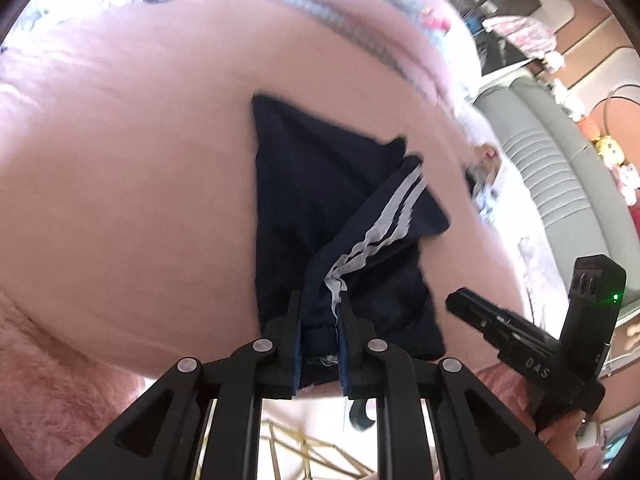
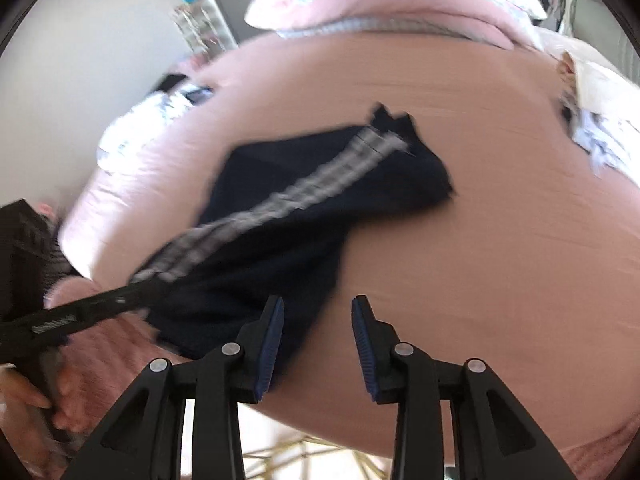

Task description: Fold clothes

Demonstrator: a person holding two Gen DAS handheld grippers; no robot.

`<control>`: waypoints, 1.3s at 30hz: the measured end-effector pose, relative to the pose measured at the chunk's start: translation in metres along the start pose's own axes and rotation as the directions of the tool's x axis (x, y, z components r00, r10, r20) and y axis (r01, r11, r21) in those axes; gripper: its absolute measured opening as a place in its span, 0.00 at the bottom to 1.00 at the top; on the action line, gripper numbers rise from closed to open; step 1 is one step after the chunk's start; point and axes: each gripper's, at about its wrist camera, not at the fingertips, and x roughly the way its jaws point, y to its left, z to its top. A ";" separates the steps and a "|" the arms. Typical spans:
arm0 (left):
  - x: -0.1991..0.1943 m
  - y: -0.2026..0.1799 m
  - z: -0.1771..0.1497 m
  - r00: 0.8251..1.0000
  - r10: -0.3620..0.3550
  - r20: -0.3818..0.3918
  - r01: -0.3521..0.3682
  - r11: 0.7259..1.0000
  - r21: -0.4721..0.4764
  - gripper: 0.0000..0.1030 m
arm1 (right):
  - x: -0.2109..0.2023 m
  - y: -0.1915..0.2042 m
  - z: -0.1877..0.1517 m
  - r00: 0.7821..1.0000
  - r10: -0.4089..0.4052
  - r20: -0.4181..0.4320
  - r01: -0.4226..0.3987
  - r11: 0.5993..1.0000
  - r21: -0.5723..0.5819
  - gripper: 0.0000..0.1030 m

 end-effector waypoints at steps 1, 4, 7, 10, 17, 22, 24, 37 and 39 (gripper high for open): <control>0.003 0.000 0.000 1.000 0.022 -0.018 -0.022 1.000 0.003 0.13 | 0.000 0.004 0.001 1.000 0.017 0.005 -0.017 1.000 -0.007 0.33; 0.022 0.006 -0.002 0.990 0.083 -0.118 -0.085 0.996 -0.011 0.14 | 0.031 0.031 0.000 0.997 -0.020 -0.076 0.014 0.997 -0.076 0.33; 0.027 0.023 -0.009 0.986 0.037 -0.163 -0.051 0.995 -0.080 0.17 | 0.050 0.027 -0.012 0.982 -0.103 -0.155 0.088 0.991 -0.104 0.33; 0.021 0.027 -0.007 0.987 0.014 -0.160 -0.032 0.994 -0.109 0.18 | 0.043 0.016 -0.012 0.983 -0.088 -0.158 0.077 0.994 -0.075 0.32; -0.012 -0.001 -0.004 0.995 0.090 -0.032 -0.092 0.992 -0.090 0.25 | 0.015 -0.006 -0.007 0.993 -0.094 -0.077 0.096 0.995 0.024 0.33; -0.005 -0.027 -0.008 0.995 0.095 -0.026 -0.094 0.995 0.044 0.25 | 0.006 0.018 -0.003 1.000 -0.015 -0.012 0.015 1.000 0.006 0.35; 0.001 -0.027 -0.013 0.996 0.072 -0.057 -0.069 0.995 0.066 0.25 | 0.017 0.031 -0.005 0.999 -0.027 -0.044 0.026 0.999 -0.033 0.35; 0.000 -0.005 -0.018 0.987 0.078 -0.139 -0.076 0.997 0.021 0.18 | 0.024 -0.002 -0.018 0.990 -0.055 -0.128 0.060 0.997 0.038 0.32; 0.001 -0.015 -0.007 0.991 0.046 -0.126 -0.043 0.999 0.029 0.18 | 0.015 -0.013 -0.016 0.995 -0.036 -0.089 0.045 0.993 0.108 0.32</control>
